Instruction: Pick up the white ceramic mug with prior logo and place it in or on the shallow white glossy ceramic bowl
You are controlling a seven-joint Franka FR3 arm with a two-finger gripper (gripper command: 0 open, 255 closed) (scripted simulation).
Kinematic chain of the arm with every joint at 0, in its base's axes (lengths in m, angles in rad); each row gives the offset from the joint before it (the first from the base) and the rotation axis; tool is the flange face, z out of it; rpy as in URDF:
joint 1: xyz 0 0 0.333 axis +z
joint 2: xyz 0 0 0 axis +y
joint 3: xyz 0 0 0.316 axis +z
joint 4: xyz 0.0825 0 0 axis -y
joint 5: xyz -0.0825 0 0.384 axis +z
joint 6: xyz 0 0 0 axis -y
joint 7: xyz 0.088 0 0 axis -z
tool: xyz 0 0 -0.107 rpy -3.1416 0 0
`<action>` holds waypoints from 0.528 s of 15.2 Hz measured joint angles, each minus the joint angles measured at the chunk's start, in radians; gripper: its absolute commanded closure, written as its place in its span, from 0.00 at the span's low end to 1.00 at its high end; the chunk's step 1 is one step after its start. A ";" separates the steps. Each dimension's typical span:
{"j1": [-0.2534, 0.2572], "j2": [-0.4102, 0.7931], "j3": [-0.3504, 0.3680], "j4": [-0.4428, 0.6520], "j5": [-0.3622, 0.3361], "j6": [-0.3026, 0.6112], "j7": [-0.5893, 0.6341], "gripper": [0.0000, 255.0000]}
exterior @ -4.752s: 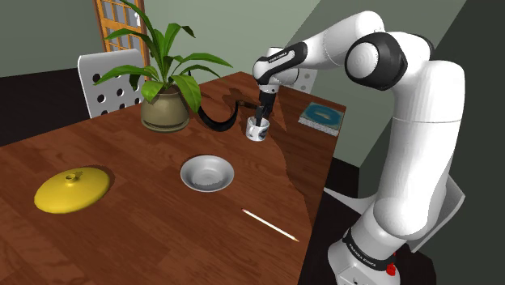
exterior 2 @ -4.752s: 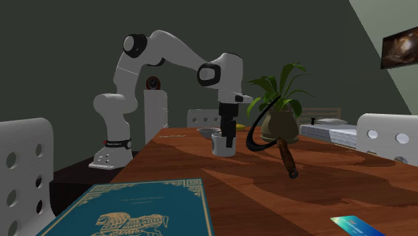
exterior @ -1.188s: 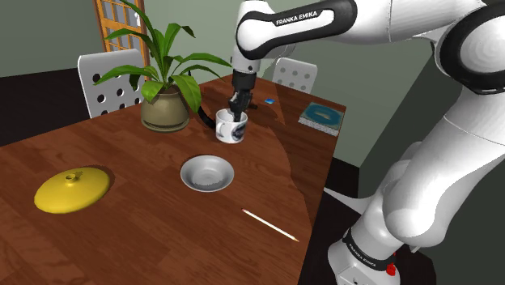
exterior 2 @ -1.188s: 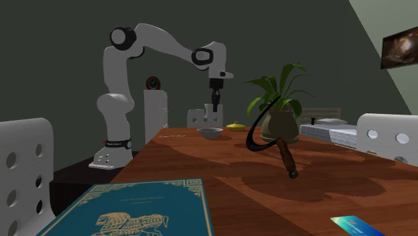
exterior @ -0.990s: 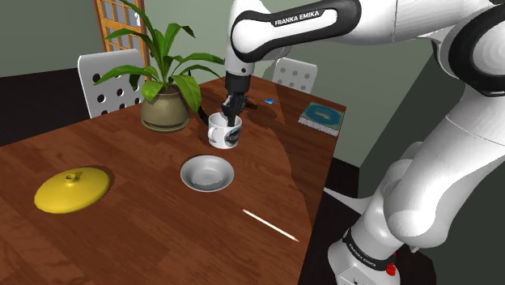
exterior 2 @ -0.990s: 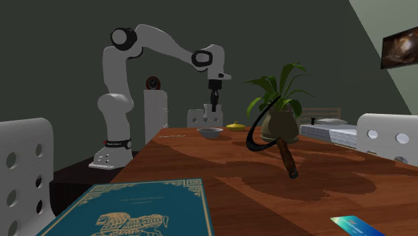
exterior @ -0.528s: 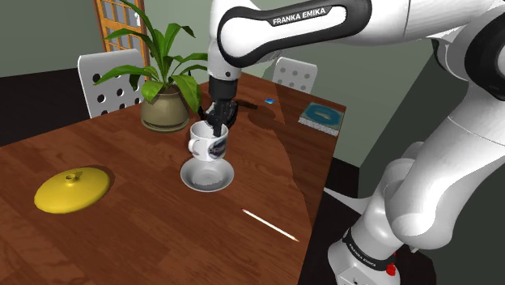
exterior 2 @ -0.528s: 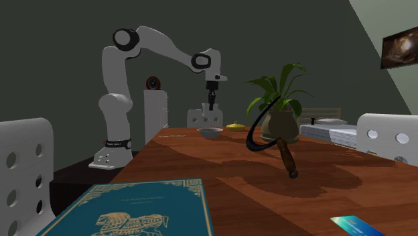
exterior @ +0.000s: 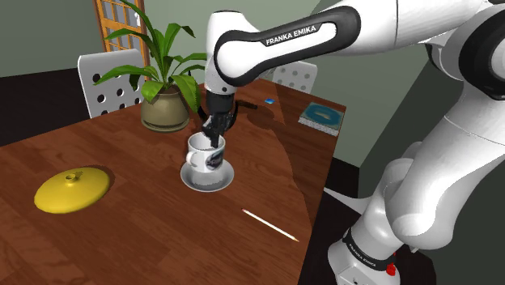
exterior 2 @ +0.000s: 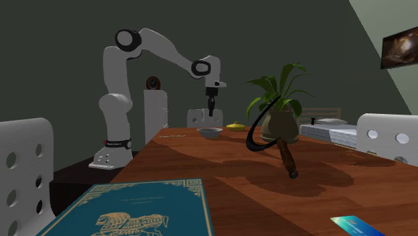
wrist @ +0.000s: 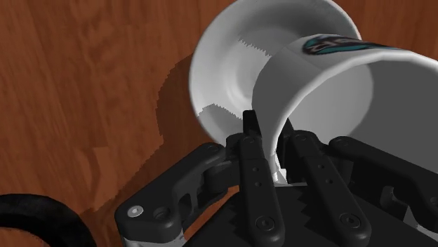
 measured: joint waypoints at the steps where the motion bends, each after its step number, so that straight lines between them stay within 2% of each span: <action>1: 0.000 0.006 0.000 -0.007 0.000 0.014 0.000 1.00; 8: 0.000 0.045 0.000 -0.059 0.000 0.104 -0.005 1.00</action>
